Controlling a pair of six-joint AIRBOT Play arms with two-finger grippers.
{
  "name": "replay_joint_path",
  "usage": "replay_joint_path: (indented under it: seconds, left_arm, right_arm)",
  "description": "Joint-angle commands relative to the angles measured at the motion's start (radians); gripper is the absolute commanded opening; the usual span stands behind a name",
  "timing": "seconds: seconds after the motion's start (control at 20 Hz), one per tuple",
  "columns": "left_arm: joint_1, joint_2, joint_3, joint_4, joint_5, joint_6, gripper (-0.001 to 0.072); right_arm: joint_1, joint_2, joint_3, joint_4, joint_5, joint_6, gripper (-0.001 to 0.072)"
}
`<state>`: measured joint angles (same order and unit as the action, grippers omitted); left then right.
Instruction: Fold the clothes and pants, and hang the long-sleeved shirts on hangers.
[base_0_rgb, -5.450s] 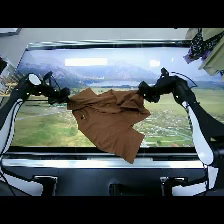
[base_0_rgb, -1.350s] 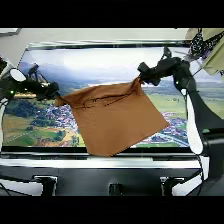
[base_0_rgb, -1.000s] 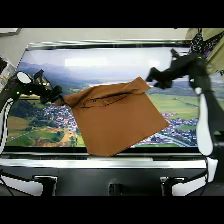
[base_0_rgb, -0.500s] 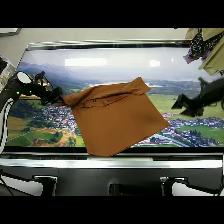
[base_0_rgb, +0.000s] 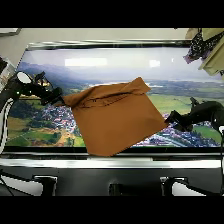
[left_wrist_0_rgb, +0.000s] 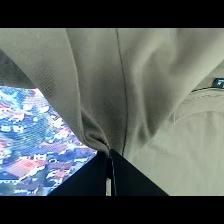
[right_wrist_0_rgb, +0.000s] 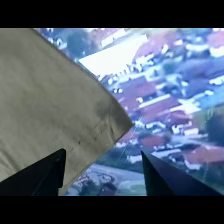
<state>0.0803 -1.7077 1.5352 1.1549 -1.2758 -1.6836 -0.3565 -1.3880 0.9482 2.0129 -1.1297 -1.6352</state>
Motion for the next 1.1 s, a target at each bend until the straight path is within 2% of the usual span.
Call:
replay_joint_path:
  seconds: [0.0,0.2,0.3,0.35,0.4,0.45,0.6,0.7,0.9,1.05]
  left_arm:
    - [0.001,-0.001,0.000,0.000,0.001,0.000,0.0016]
    - [0.001,-0.001,0.000,0.000,0.002,0.000,0.0016]
    - [0.001,-0.001,0.000,0.001,0.002,0.000,0.0016]
    - [0.001,-0.001,0.000,0.001,0.002,0.000,0.0016]
    - [0.001,-0.001,0.000,0.001,0.001,0.000,0.0016]
    - [0.001,-0.001,0.000,0.000,0.000,0.000,0.0016]
    - [0.001,0.001,0.000,0.000,-0.009,0.001,0.0016]
    - [0.001,0.001,0.000,0.000,-0.040,0.000,0.0016]
    - [-0.017,0.001,-0.001,0.001,-0.097,0.000,0.0016]
    - [-0.056,-0.002,-0.001,0.001,-0.093,0.000,0.0016]
  right_arm:
    - [0.000,-0.006,-0.016,0.006,0.082,-0.005,0.0508]
    - [0.009,-0.046,-0.016,0.052,0.080,-0.024,0.0412]
    - [0.057,-0.063,-0.017,0.056,0.081,-0.034,0.0407]
    - [0.085,-0.066,-0.017,0.050,0.085,-0.033,0.0339]
    - [0.109,-0.064,-0.015,0.042,0.089,-0.033,0.0224]
    - [0.119,-0.061,-0.015,0.043,0.092,-0.033,0.0055]
    - [0.110,-0.010,0.010,0.014,0.106,-0.025,0.0033]
    - [0.095,0.018,0.111,-0.043,0.100,0.030,0.0033]
    - [0.072,-0.044,0.469,-0.237,0.171,0.185,0.0034]
    - [0.075,-0.208,0.749,-0.267,0.169,0.285,0.0034]
